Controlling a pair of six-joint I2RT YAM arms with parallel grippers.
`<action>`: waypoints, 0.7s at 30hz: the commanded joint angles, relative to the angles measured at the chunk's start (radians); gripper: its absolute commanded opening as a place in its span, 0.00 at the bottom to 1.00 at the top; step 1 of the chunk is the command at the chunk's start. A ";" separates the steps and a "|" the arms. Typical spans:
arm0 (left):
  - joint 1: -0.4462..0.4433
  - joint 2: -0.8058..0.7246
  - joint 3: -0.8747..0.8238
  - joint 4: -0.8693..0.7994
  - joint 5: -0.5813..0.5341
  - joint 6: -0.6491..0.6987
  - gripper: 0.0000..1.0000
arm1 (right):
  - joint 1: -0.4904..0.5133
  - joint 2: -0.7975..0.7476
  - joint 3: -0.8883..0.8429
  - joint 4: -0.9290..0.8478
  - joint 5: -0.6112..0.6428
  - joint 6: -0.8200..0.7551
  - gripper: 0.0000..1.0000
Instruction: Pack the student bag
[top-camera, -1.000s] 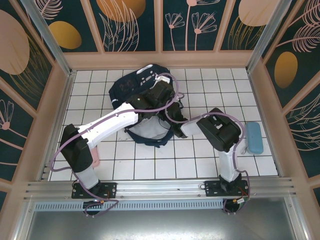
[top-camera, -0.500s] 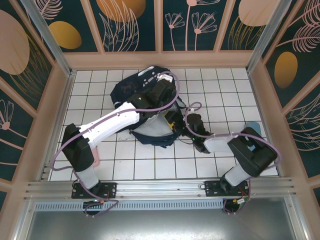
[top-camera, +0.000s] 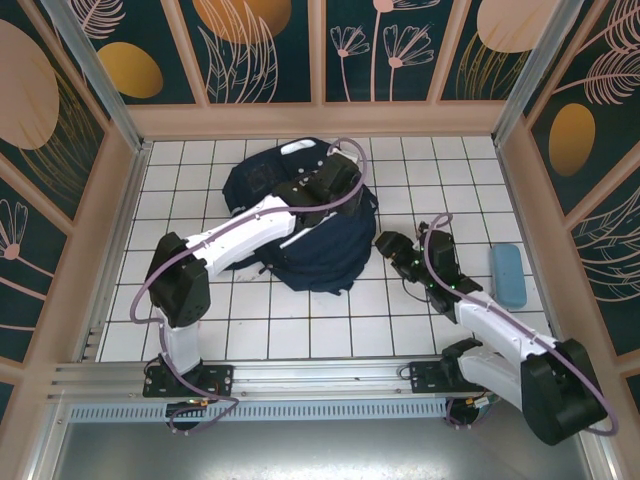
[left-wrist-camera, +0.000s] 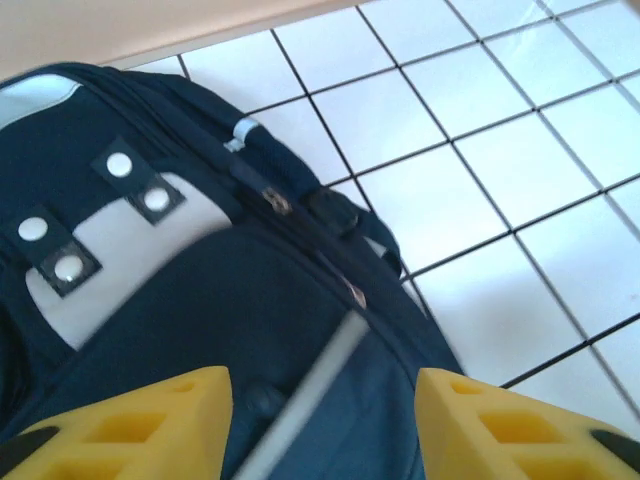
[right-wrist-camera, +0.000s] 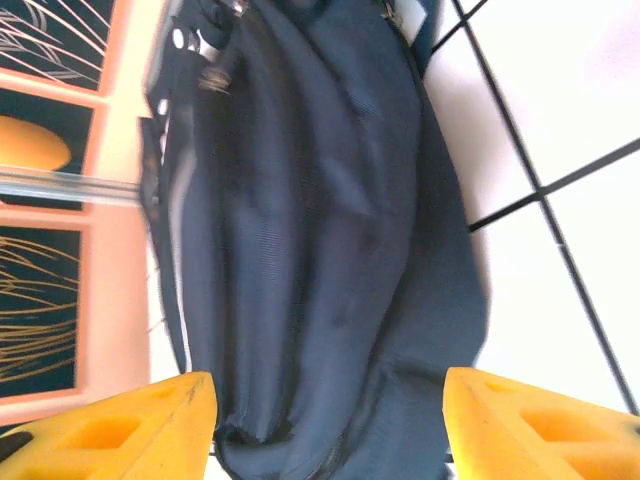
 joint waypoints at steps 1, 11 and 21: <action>0.058 -0.091 -0.088 0.102 0.145 -0.095 0.65 | 0.006 -0.030 0.065 -0.171 0.007 -0.130 0.66; 0.156 -0.434 -0.570 0.196 0.043 -0.274 0.89 | 0.224 0.130 0.193 -0.136 0.045 -0.041 0.72; 0.230 -0.597 -0.817 0.224 0.038 -0.385 0.89 | 0.250 0.370 0.298 -0.046 0.044 -0.027 0.58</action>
